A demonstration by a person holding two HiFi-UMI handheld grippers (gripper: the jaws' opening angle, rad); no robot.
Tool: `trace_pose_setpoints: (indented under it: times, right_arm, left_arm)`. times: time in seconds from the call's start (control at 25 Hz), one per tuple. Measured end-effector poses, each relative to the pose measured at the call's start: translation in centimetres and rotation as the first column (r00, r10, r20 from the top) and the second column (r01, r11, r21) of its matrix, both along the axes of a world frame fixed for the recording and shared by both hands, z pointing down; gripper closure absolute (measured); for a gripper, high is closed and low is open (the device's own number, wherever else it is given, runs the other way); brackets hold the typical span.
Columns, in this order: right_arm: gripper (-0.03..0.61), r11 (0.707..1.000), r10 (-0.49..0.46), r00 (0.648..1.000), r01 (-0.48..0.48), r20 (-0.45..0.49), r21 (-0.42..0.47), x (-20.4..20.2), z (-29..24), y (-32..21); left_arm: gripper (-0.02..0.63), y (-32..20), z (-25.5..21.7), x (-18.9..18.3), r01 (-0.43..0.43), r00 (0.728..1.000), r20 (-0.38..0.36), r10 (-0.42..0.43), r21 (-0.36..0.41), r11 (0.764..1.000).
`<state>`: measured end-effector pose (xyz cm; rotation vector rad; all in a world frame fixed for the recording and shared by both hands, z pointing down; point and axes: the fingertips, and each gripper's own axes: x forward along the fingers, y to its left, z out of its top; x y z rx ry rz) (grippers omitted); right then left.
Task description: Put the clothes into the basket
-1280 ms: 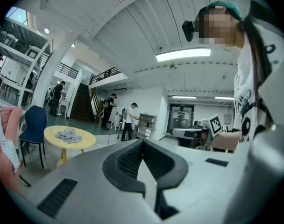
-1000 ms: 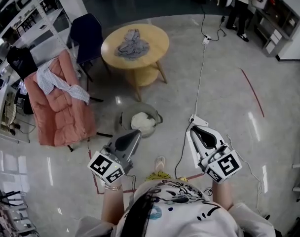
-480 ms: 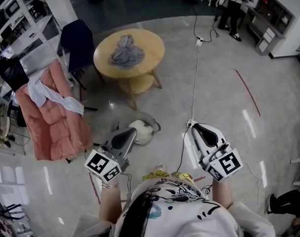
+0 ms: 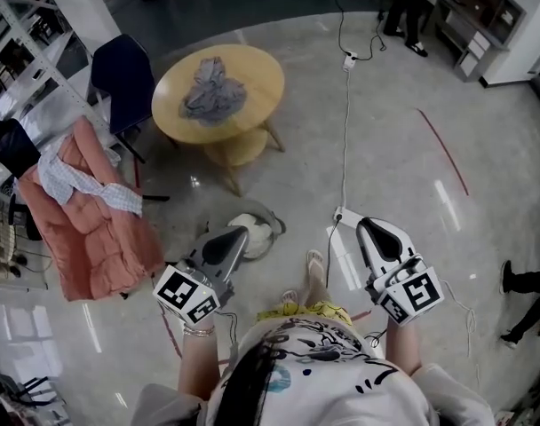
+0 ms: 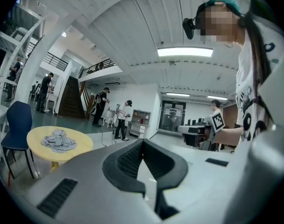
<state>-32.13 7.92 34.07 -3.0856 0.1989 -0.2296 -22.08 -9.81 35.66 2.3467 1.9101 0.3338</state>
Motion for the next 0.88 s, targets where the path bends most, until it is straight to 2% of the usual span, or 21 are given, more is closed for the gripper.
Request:
trace_pose_setpoints:
  times: [0.24,0.4,0.56,0.88]
  right_arm:
    - [0.548,1.0,-0.012,1.0,0.012,-0.021,0.011,3.1,0.2,3.9]
    - [0.548,0.998,-0.063,0.998,0.063,0.003,0.02,4.4,1.5,6.0]
    - [0.548,0.993,-0.117,0.993,0.117,0.031,-0.001,5.8,1.8,10.8]
    - [0.548,0.975,-0.223,0.975,0.223,-0.001,-0.014,9.3,-0.1,16.8]
  left_arm:
    - [0.6,3.0,0.3,1.8,0.015,1.0,-0.004,-0.015,0.012,1.0]
    - [0.6,5.3,1.5,3.1,0.059,0.998,0.022,-0.06,0.044,0.997]
    - [0.6,10.3,1.0,3.7,0.093,0.995,0.029,-0.094,0.025,0.995]
    - [0.6,18.1,-0.5,5.5,0.141,0.99,-0.003,-0.141,0.006,0.99]
